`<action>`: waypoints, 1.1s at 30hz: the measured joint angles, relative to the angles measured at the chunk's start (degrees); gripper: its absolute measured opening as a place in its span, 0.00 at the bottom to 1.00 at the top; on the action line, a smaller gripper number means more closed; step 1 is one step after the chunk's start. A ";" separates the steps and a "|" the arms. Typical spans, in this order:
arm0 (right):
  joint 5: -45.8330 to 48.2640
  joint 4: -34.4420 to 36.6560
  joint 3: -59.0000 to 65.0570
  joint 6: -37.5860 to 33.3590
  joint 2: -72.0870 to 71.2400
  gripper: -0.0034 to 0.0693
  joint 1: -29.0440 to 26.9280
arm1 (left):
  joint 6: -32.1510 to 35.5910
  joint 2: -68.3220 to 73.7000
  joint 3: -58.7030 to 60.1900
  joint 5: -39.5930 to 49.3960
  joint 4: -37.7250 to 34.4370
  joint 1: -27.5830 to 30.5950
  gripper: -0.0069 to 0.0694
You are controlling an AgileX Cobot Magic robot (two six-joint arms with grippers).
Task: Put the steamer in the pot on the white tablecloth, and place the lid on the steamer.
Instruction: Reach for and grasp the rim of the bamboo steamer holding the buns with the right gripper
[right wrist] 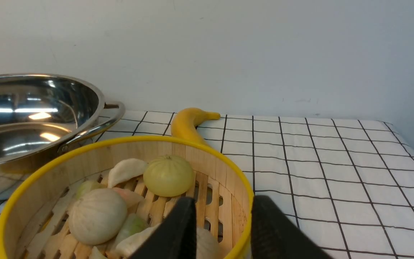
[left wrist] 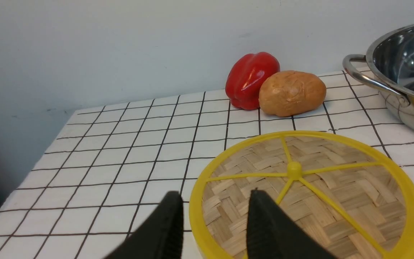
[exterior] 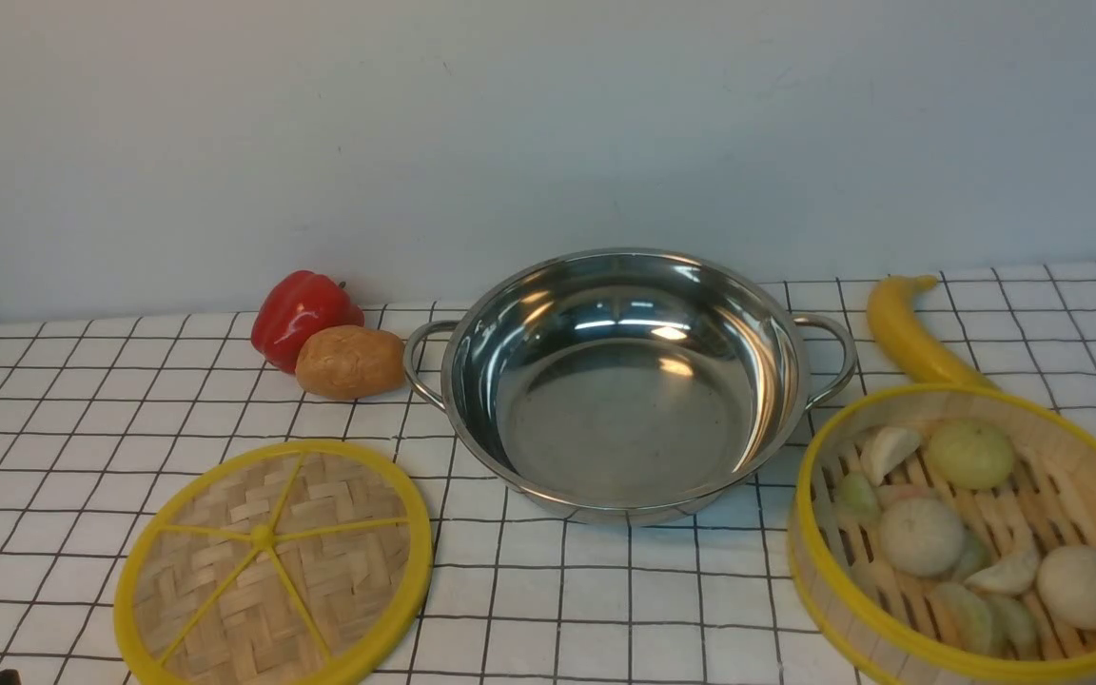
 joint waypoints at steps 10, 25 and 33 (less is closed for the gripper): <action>0.00 0.00 0.00 0.00 0.00 0.38 0.00 | 0.00 0.00 0.00 0.00 0.00 0.00 0.41; -0.66 9.34 0.00 5.50 0.00 0.38 0.00 | -5.85 0.00 0.00 -0.74 -9.59 0.00 0.41; -0.90 31.44 0.00 16.85 0.00 0.38 0.00 | -11.38 0.00 0.00 -1.30 -28.55 0.00 0.41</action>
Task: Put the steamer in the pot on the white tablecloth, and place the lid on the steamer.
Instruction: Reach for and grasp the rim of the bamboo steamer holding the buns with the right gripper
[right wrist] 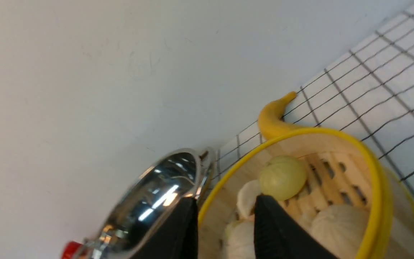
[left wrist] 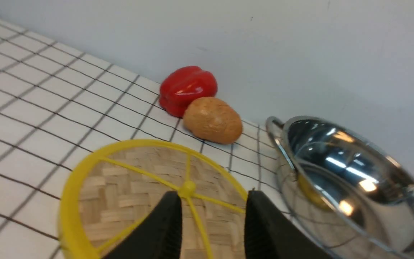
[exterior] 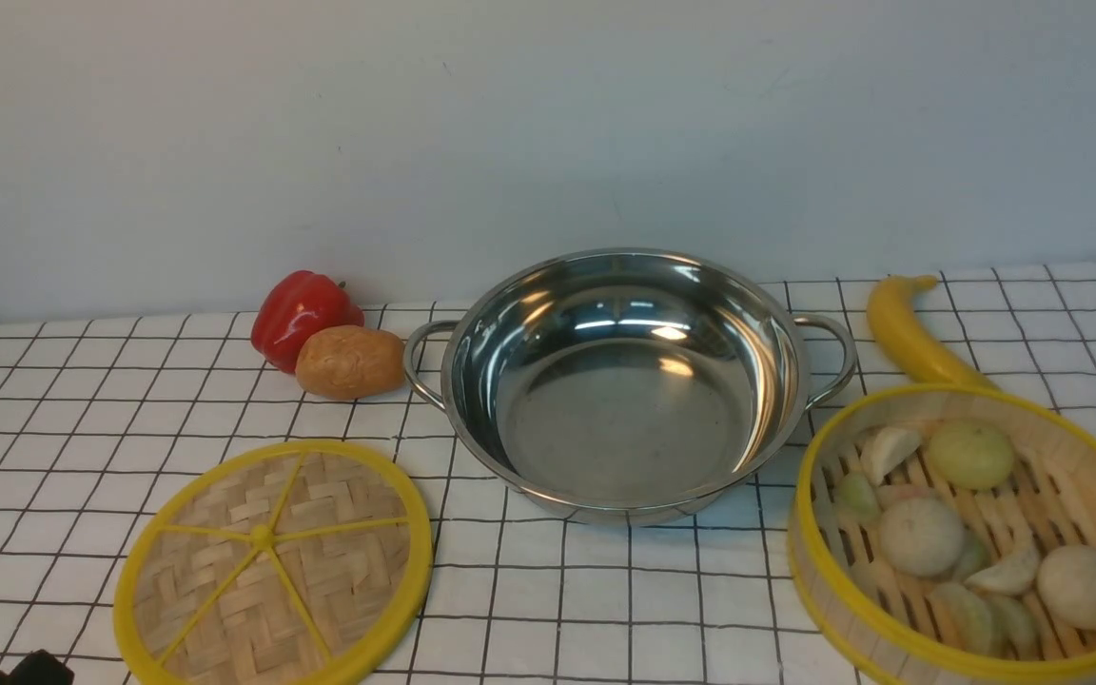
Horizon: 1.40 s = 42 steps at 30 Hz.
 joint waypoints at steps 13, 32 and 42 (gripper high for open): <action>-4.16 7.42 0.00 2.26 0.00 0.38 0.00 | -0.07 0.00 0.00 -5.65 -5.37 0.00 0.41; -7.03 -6.00 -21.45 -8.55 5.91 0.38 0.00 | -0.25 1.11 -5.54 -19.90 7.50 0.00 0.41; 37.93 -31.63 -50.57 -5.89 40.55 0.38 0.00 | 2.38 27.25 -23.22 7.78 16.06 0.00 0.41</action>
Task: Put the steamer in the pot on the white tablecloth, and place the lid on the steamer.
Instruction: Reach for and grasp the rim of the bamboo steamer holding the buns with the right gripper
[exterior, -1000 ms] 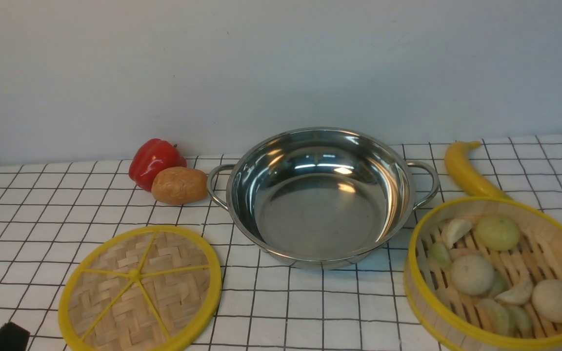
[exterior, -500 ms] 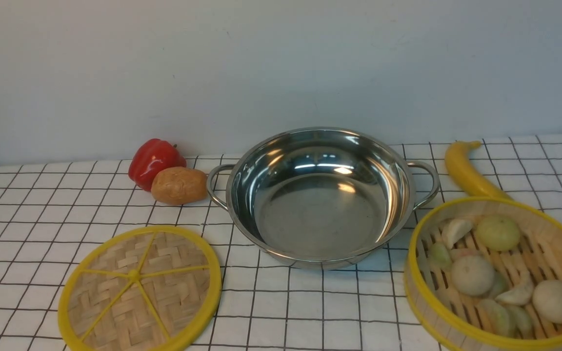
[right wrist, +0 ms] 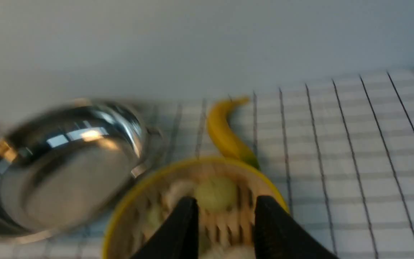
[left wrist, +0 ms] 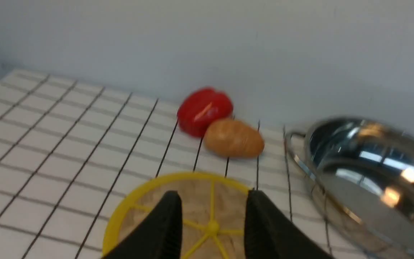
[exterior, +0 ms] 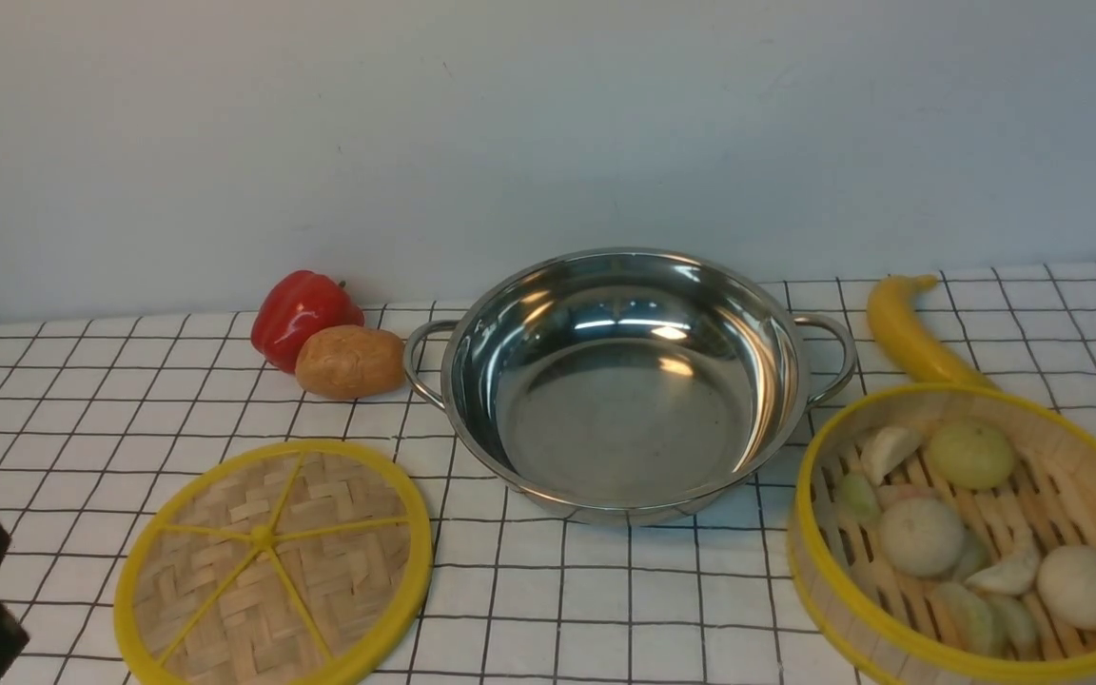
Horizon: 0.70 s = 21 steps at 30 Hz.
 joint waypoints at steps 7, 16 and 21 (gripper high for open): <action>10.25 -5.53 -2.46 -0.99 18.43 0.38 0.00 | 12.90 21.23 -12.88 14.49 -0.08 0.00 0.41; 3.03 -3.12 -2.46 -4.67 34.99 0.38 -0.95 | 19.91 41.48 -19.44 20.84 -3.45 0.00 0.41; -0.76 -0.05 -2.47 -6.33 41.03 0.38 -4.81 | 20.34 45.11 -19.71 20.84 -3.49 0.00 0.41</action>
